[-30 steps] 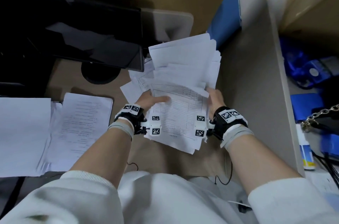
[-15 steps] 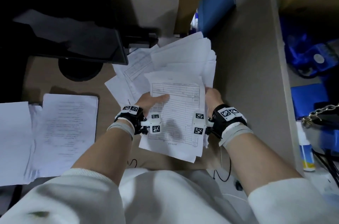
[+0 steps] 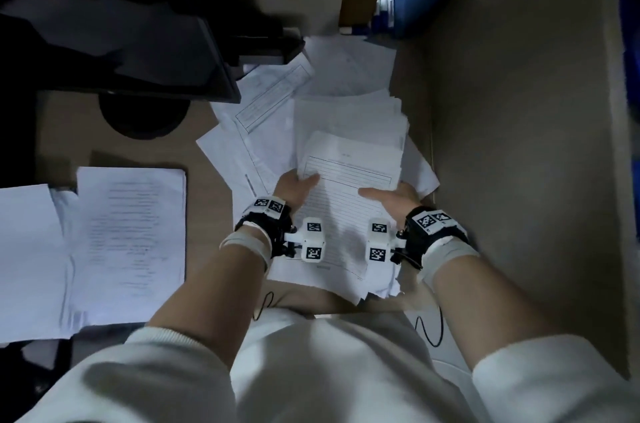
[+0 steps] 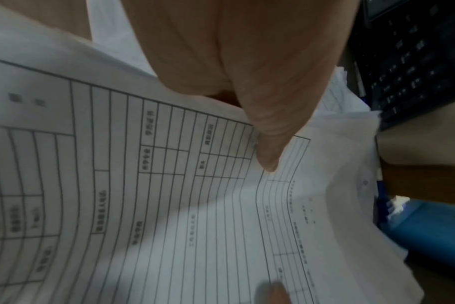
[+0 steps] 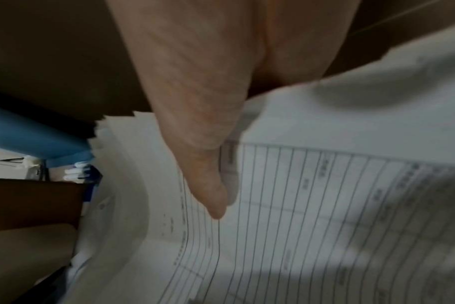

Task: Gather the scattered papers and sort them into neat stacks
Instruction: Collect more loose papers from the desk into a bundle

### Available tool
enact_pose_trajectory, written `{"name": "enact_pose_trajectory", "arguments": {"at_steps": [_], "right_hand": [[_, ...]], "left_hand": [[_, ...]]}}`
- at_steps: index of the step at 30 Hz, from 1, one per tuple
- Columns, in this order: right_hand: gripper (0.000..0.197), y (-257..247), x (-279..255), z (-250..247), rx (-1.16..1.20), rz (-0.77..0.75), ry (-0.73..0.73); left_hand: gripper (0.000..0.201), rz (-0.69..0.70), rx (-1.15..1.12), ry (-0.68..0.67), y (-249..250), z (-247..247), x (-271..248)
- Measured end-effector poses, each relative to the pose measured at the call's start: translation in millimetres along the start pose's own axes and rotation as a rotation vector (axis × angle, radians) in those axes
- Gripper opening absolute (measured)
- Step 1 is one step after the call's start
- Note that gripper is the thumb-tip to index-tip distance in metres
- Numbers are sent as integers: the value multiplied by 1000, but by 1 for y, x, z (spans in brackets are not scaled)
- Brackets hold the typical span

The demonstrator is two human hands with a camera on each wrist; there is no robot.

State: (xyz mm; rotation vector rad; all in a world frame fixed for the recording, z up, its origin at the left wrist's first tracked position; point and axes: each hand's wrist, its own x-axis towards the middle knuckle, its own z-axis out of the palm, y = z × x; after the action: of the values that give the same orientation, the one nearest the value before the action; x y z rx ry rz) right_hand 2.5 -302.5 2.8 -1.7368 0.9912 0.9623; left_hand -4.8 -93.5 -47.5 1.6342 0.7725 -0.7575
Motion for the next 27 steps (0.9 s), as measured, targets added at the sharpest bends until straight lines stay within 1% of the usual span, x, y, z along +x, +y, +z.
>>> {"name": "enact_pose_trajectory", "arguments": {"at_steps": [1,2,3,4,5,6,7,8,9,10,12,13,14,15,17,18,21,22,24,26,27], "right_hand": [[89,2,6,3,-25,16,18],[86,4,8,5,-28,14,37],[75,5,9,5,-10,-14,59],[60,7,13,3,4,-51,90],[48,8,12,1,-4,-87,119],[38,7,8,-1,-23,-123,153],[32,6,7,-4,-28,-161,182],[27,4,4,-5,-26,-190,202],[24,2,0,-5,-13,-211,219],[25,0,-6,-5,5,-226,238],[32,-4,-15,-5,44,-250,318],[36,-6,-21,-4,60,-269,361],[39,-7,-26,-4,85,-275,374],[37,-9,-30,-4,109,-277,347],[25,-10,-39,-2,105,-260,256],[24,-12,-44,-2,90,-239,222],[36,-17,-57,-1,95,-247,190],[36,-20,-64,-2,119,-276,174],[25,-32,-84,-1,155,-361,166],[25,-48,-104,1,228,-463,157],[28,-57,-111,1,275,-505,158]], "left_hand": [[46,-13,-16,-14,-1,5,-2],[55,-22,-43,-24,-3,9,-2],[67,-30,-53,-26,-4,12,-2],[74,-30,-53,-30,-6,14,0],[68,-18,-46,-33,-4,13,-3],[54,5,-40,-35,0,11,-6],[42,22,-44,-30,4,7,-9],[34,36,-60,-23,5,4,-10],[31,42,-88,-18,8,1,-14],[33,53,-121,-15,9,-1,-18],[42,78,-160,-5,8,-2,-21],[43,90,-182,-9,9,-4,-25],[45,100,-201,-9,8,-5,-26],[47,109,-219,-4,8,-8,-30],[48,120,-274,-4,8,-13,-41],[46,123,-298,-8,9,-16,-44],[29,144,-344,4,16,-26,-64],[24,178,-361,25,21,-31,-72],[21,297,-410,101,37,-39,-90],[15,457,-440,213,58,-48,-106],[13,531,-445,267,69,-53,-114]]}}
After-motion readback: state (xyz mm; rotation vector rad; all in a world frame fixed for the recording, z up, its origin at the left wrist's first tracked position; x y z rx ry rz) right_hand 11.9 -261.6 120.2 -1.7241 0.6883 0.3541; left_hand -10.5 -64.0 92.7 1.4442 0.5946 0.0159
